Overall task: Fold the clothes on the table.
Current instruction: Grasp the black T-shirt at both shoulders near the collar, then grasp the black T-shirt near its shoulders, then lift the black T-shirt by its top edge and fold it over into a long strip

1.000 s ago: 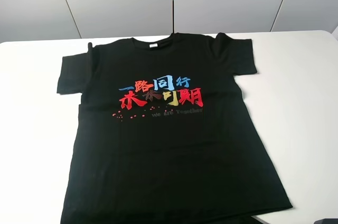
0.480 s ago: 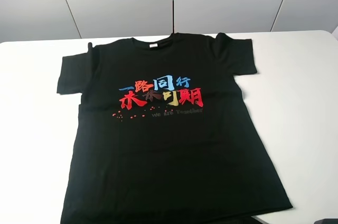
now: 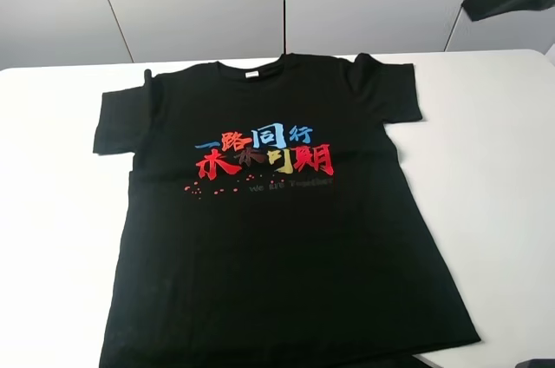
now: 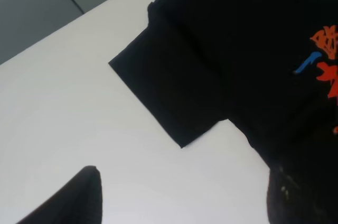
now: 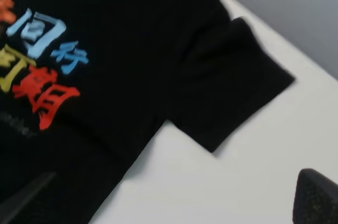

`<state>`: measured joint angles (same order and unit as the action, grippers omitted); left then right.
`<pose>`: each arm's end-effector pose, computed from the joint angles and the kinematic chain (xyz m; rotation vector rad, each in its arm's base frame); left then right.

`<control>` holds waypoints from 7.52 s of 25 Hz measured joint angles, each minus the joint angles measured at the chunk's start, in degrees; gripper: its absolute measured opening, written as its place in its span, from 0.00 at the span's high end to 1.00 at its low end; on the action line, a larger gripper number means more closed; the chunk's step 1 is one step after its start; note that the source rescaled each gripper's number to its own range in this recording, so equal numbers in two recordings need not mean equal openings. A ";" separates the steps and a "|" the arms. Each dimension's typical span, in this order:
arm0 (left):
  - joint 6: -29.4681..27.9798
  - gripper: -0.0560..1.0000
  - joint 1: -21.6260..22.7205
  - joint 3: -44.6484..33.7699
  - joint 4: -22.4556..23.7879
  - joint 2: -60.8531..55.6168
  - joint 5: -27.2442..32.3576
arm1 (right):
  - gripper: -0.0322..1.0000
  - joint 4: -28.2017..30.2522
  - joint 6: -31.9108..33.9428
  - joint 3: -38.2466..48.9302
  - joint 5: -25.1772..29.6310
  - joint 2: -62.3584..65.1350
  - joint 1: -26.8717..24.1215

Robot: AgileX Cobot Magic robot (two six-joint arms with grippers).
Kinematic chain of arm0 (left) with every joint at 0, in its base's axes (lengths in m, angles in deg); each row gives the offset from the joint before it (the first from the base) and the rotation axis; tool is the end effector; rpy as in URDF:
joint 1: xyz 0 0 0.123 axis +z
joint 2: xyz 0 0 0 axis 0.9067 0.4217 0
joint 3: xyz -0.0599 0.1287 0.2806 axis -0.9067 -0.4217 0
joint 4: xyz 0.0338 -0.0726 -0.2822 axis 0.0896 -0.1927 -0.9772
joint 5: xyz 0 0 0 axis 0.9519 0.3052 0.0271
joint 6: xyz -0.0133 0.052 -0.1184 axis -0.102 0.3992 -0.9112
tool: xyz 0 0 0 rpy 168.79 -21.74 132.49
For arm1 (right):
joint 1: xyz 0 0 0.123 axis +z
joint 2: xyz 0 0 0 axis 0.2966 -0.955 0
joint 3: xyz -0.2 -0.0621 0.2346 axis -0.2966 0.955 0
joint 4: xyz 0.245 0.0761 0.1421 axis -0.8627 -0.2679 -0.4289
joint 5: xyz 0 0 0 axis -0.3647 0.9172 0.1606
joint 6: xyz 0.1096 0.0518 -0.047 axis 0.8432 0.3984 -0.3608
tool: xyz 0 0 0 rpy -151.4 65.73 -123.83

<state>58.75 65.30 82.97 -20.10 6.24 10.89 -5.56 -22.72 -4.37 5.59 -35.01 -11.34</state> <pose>0.2689 -0.0200 0.3357 0.6420 2.3001 0.0347 0.3207 0.0616 0.3204 -0.9634 2.3408 0.0795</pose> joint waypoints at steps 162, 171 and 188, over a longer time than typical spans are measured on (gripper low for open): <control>-0.77 0.95 -24.43 38.06 24.40 45.83 20.06 | 0.97 38.96 43.22 -18.41 3.54 -29.88 18.67; 2.42 0.95 -24.33 35.15 18.77 45.83 21.88 | 0.97 26.50 38.64 -11.53 13.78 -30.28 18.67; 6.67 0.95 -24.33 18.59 17.02 46.94 16.28 | 0.97 27.21 37.85 0.52 -4.82 -30.28 18.67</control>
<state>65.43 40.97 101.56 -3.08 53.18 27.17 21.65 15.12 -3.85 0.77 -65.29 7.33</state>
